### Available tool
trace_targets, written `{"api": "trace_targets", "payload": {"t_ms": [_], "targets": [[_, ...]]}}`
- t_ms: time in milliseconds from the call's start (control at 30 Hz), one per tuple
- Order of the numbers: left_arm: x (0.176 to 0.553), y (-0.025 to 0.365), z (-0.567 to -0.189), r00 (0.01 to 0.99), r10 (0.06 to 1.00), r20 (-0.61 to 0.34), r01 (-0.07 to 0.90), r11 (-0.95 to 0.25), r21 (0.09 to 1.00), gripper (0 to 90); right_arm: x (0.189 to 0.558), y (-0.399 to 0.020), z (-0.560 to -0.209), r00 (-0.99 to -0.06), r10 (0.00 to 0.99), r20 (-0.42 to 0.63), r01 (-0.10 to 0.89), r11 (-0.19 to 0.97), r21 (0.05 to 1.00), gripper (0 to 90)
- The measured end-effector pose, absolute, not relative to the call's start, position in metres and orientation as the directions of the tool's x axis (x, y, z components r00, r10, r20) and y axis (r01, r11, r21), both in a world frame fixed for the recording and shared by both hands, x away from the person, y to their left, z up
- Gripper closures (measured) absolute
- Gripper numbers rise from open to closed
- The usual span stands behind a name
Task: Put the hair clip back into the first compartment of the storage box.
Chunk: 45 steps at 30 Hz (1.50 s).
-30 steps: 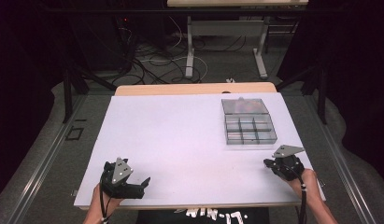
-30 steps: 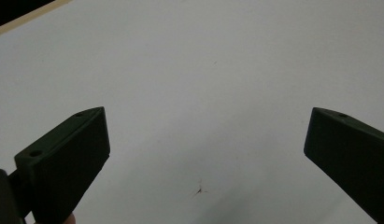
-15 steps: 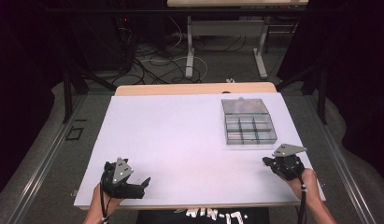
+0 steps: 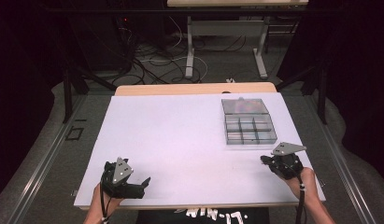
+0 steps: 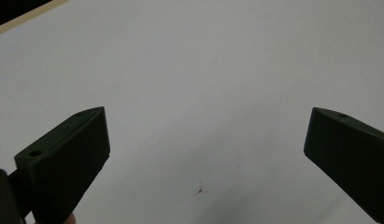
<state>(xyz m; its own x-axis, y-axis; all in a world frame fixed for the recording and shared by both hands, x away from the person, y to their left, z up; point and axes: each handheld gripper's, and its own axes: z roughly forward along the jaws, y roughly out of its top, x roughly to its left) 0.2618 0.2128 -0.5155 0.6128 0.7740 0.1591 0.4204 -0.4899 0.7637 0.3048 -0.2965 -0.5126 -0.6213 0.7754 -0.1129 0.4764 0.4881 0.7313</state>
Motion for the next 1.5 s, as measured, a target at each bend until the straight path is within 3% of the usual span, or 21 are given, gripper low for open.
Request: {"api": "trace_targets", "payload": {"t_ms": [1500], "targets": [[0.263,0.214,-0.516,0.614,0.772,0.163,0.422,-0.497,0.758,0.2,0.343,-0.271,-0.492,-0.619,0.774,-0.134,0.437,0.481,0.76,90.0]]}}
